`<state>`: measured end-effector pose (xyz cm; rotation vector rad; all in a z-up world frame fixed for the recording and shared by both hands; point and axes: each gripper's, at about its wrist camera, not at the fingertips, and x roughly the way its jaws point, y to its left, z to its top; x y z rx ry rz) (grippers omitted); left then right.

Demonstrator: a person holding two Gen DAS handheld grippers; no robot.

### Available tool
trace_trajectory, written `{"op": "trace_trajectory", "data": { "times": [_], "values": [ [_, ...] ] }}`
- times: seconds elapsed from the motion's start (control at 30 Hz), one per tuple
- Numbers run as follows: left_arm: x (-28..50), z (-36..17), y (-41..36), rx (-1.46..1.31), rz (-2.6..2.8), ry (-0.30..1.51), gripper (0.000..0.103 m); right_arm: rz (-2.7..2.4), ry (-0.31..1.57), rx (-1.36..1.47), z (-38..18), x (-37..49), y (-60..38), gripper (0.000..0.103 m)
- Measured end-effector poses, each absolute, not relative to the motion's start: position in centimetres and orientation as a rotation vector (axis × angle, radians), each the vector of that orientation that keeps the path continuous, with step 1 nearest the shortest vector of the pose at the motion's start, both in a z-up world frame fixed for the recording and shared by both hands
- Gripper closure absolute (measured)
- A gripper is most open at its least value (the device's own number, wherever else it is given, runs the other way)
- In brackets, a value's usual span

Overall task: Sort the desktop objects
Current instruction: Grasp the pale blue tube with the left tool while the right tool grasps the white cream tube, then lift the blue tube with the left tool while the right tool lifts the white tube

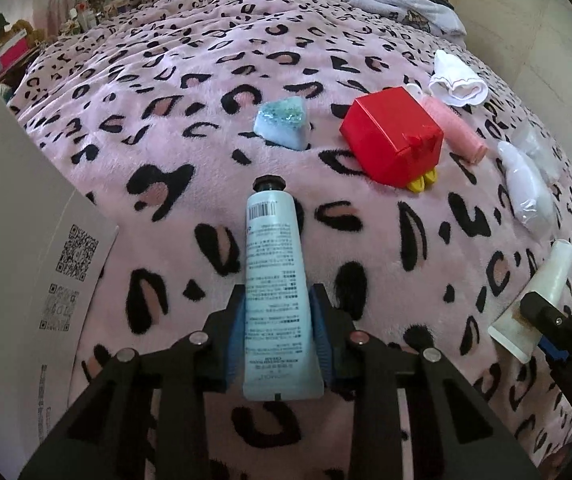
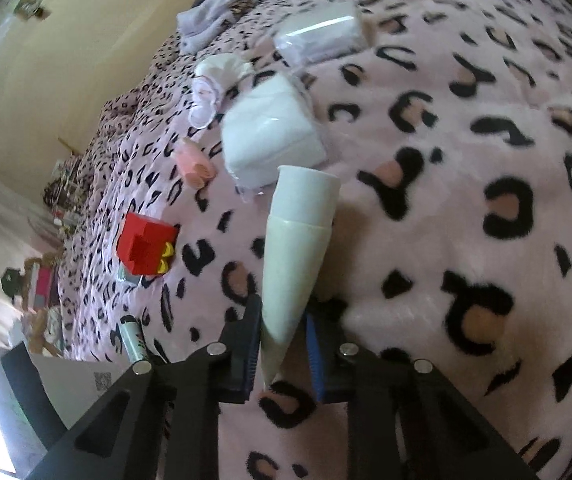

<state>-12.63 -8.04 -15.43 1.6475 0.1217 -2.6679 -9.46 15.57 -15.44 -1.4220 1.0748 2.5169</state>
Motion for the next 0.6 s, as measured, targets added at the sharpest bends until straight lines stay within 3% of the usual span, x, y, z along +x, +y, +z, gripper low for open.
{"op": "trace_trajectory", "data": {
  "times": [0.53,0.6],
  "values": [
    [-9.2,-10.7,-8.6,1.630,-2.659,0.197,0.072,2.634,0.714,-1.496,-12.4,-6.7,14.5,0.082],
    [-8.6,-10.0,-8.3,1.628,-2.653,0.190,0.082,2.638,0.686,-1.509,-12.3,-6.4,14.3,0.082]
  ]
}}
